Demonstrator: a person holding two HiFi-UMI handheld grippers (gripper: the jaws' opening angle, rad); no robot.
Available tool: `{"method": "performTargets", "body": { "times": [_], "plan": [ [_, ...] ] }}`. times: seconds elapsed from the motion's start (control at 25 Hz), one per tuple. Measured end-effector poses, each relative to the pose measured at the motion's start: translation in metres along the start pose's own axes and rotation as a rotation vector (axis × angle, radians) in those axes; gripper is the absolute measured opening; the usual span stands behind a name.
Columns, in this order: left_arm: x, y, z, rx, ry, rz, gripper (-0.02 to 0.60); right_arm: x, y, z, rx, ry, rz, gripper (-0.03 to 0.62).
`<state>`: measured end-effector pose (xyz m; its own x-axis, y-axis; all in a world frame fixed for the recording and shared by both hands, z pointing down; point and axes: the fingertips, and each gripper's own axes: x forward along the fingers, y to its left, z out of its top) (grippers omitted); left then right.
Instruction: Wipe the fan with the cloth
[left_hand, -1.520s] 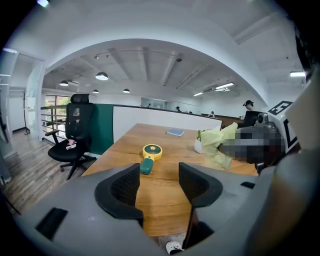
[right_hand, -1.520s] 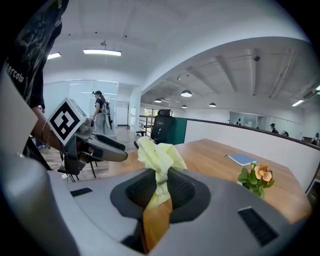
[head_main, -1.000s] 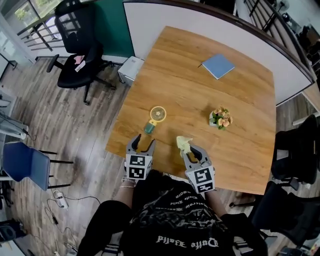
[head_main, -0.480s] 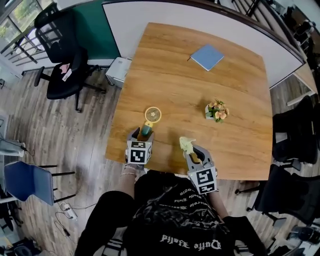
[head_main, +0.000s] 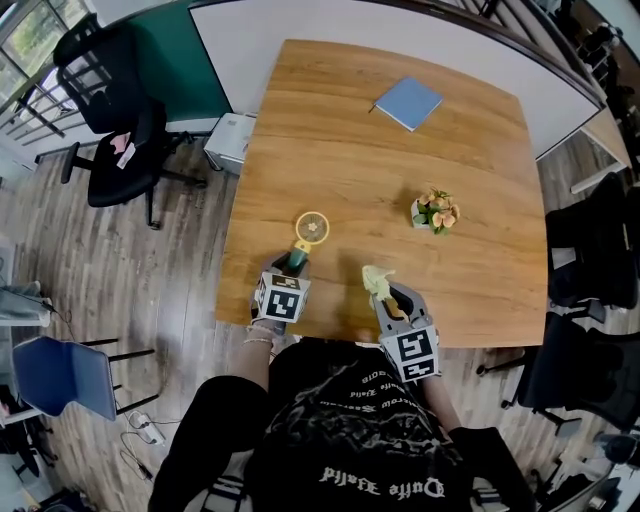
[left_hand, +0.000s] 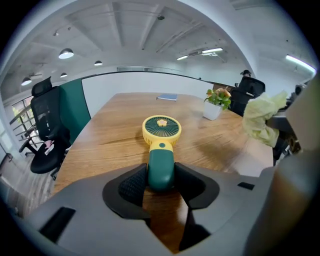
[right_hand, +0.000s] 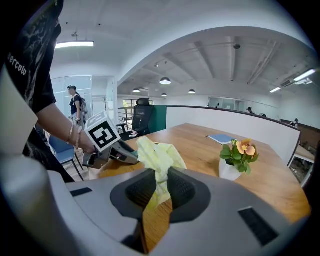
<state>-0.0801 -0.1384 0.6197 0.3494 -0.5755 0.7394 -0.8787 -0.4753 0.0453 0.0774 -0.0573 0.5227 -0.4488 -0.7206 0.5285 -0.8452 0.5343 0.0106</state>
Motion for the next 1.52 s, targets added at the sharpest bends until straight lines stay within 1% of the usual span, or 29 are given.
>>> {"method": "performTargets", "body": {
  "times": [0.12,0.24,0.32,0.4,0.48,0.6,0.68,0.72,0.8,0.88,0.96,1.04,1.12,1.2,1.28,1.4,1.52],
  "plan": [
    [-0.015,-0.014,0.008,0.028,-0.064,-0.06,0.193,0.002,-0.003,0.005,0.026,-0.017,-0.003,0.071],
    [-0.024,-0.029,0.007,0.078,-0.071,-0.12,0.193,0.008,-0.005,0.009,0.061,-0.028,0.019,0.074],
    [-0.025,-0.039,0.002,0.108,-0.059,-0.156,0.193,0.014,0.0,0.011,0.071,-0.019,0.066,0.074],
    [-0.027,-0.05,-0.005,0.12,-0.053,-0.186,0.193,0.02,0.012,0.014,0.066,-0.006,0.13,0.074],
    [-0.031,-0.06,-0.011,0.116,-0.061,-0.211,0.193,0.027,0.027,0.019,0.049,0.0,0.195,0.074],
    [-0.037,-0.069,-0.015,0.092,-0.079,-0.243,0.193,0.038,0.047,0.028,0.017,-0.006,0.269,0.072],
    [-0.039,-0.073,-0.015,0.103,-0.083,-0.255,0.193,0.047,0.06,0.033,0.012,0.002,0.331,0.072],
    [-0.039,-0.074,-0.013,0.123,-0.092,-0.255,0.193,0.052,0.066,0.034,0.012,0.014,0.366,0.072],
    [-0.041,-0.074,-0.007,0.18,-0.113,-0.244,0.193,0.062,0.079,0.033,0.014,0.052,0.441,0.072],
    [-0.044,-0.076,-0.005,0.235,-0.108,-0.23,0.193,0.071,0.09,0.028,0.017,0.1,0.504,0.071],
    [-0.045,-0.077,-0.005,0.282,-0.091,-0.226,0.193,0.08,0.098,0.023,0.025,0.146,0.545,0.071],
    [-0.046,-0.077,-0.006,0.312,-0.073,-0.222,0.193,0.087,0.103,0.021,0.031,0.18,0.567,0.071],
    [-0.047,-0.074,-0.009,0.312,-0.057,-0.217,0.192,0.091,0.108,0.02,0.024,0.199,0.579,0.071],
    [-0.047,-0.07,-0.014,0.299,-0.046,-0.212,0.192,0.094,0.113,0.018,-0.008,0.207,0.581,0.072],
    [-0.047,-0.068,-0.018,0.272,-0.045,-0.21,0.193,0.096,0.114,0.014,-0.052,0.208,0.557,0.072],
    [-0.048,-0.066,-0.021,0.211,-0.058,-0.224,0.192,0.102,0.101,0.011,-0.095,0.196,0.45,0.072],
    [-0.051,-0.067,-0.018,0.2,-0.079,-0.229,0.193,0.106,0.085,0.014,-0.122,0.178,0.355,0.071]
  ]
}}
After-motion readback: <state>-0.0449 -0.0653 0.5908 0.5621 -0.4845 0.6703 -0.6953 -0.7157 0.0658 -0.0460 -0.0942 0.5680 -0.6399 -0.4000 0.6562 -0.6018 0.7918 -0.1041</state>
